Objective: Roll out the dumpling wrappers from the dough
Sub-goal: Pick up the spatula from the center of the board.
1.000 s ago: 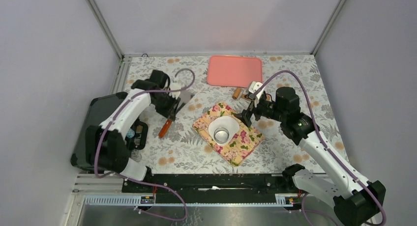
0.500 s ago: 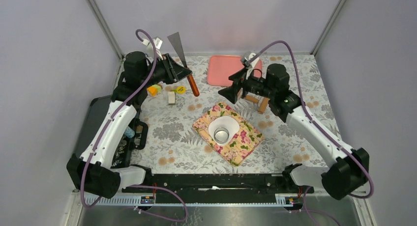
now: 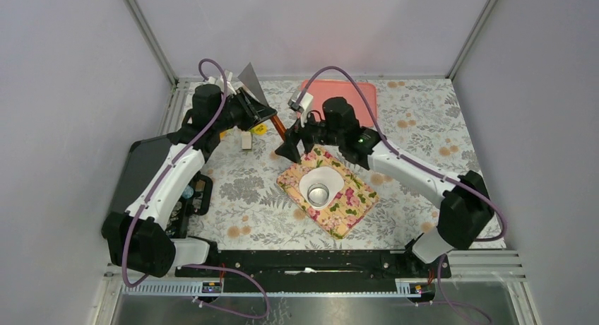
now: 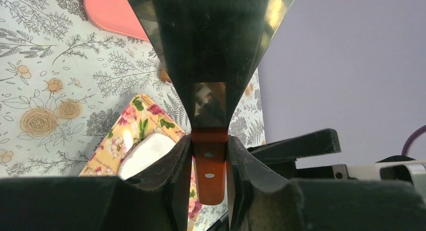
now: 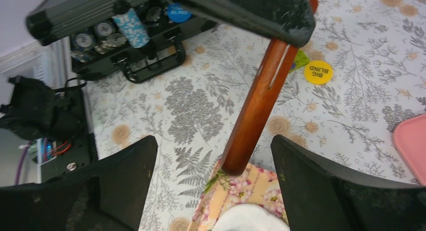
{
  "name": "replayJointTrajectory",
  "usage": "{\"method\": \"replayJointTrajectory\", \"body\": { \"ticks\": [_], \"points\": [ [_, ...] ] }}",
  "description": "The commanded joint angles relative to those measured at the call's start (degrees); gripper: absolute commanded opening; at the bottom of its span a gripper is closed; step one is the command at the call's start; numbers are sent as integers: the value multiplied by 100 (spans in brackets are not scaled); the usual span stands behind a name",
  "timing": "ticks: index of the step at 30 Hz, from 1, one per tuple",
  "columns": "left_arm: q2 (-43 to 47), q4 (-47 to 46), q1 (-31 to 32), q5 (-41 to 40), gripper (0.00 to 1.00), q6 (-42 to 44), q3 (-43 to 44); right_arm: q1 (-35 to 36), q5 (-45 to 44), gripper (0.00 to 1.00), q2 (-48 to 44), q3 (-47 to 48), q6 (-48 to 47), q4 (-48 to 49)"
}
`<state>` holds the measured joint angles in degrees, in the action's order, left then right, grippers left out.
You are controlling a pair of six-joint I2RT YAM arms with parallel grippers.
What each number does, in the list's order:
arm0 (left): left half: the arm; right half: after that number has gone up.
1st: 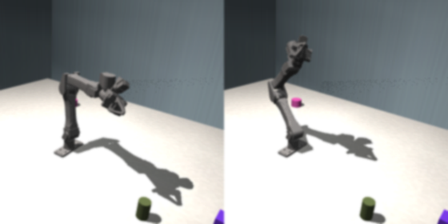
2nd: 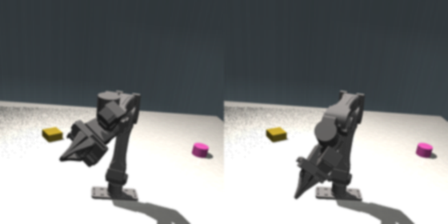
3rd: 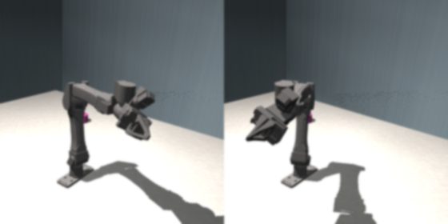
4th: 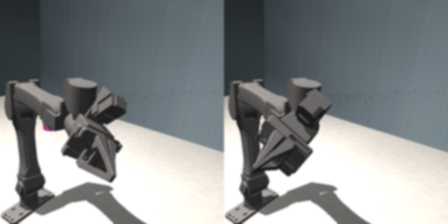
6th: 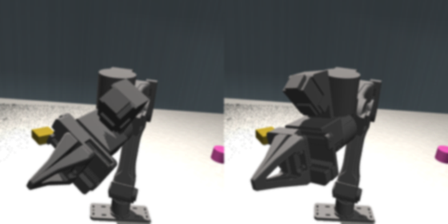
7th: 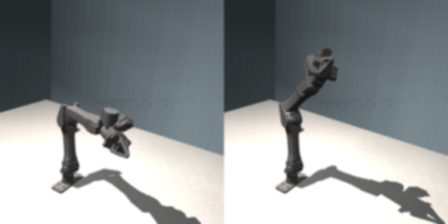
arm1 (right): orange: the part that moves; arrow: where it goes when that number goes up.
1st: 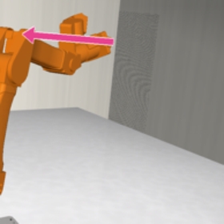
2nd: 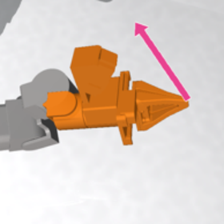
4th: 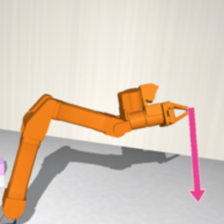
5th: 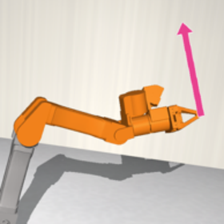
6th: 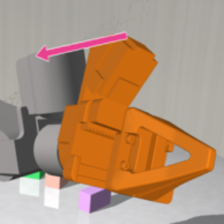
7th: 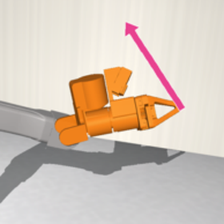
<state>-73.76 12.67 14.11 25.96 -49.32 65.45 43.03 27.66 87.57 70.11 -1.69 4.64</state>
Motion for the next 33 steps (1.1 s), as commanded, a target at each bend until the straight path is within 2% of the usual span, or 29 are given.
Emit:
{"method": "replayJointTrajectory", "body": {
  "ticks": [1, 4, 6, 7, 8, 9, 10, 11, 13, 14, 16, 17, 24, 28, 31, 33],
  "points": [
    [214, -561, -55, -35, 0, -236, -108, 204, -627, 88, 417, 585, -87, -158],
    [251, -591, -74, -8, 0, -265, -168, 335, -769, 77, 673, 949, -241, -410],
    [277, -590, -83, 8, 0, -293, -197, 406, -791, 62, 788, 1180, -400, -724],
    [282, -602, -90, 29, 0, -307, -199, 429, -804, 45, 834, 1273, -485, -839],
    [290, -607, -97, 48, 0, -324, -204, 453, -820, 20, 871, 1358, -564, -962],
    [298, -629, -105, 82, 0, -336, -202, 467, -825, 2, 893, 1441, -653, -1097],
    [307, -645, -129, 120, 0, -345, -201, 470, -830, 0, 881, 1497, -713, -1239],
    [328, -651, -154, 181, 6, -341, -187, 470, -894, 0, 840, 1506, -777, -1347],
    [368, -639, -207, 384, 33, -239, -98, 465, -1212, 0, 676, 1458, -905, -1480],
    [406, -556, -229, 480, 51, -133, -10, 465, -1332, 0, 555, 1393, -979, -1478],
    [486, -357, -242, 797, 93, 351, 245, 461, -1602, 0, 330, 1277, -1262, -1532],
    [526, -184, -242, 942, 98, 681, 494, 457, -1720, 0, 238, 1270, -1376, -1607],
    [854, 1664, -277, 2126, 99, 3287, 1762, 92, -1489, 0, -480, 1085, -1745, -2262],
    [1028, 3087, -277, 2750, 99, 5174, 2347, -254, -1280, 0, -647, 1099, -1806, -2814],
    [1165, 4076, -268, 2645, 99, 6657, 2452, -670, -536, 0, -719, 1193, -1757, -3297],
    [1323, 4289, -268, 2178, 99, 7462, 2239, -858, 46, 0, -798, 1194, -1816, -3643]
  ]
}}
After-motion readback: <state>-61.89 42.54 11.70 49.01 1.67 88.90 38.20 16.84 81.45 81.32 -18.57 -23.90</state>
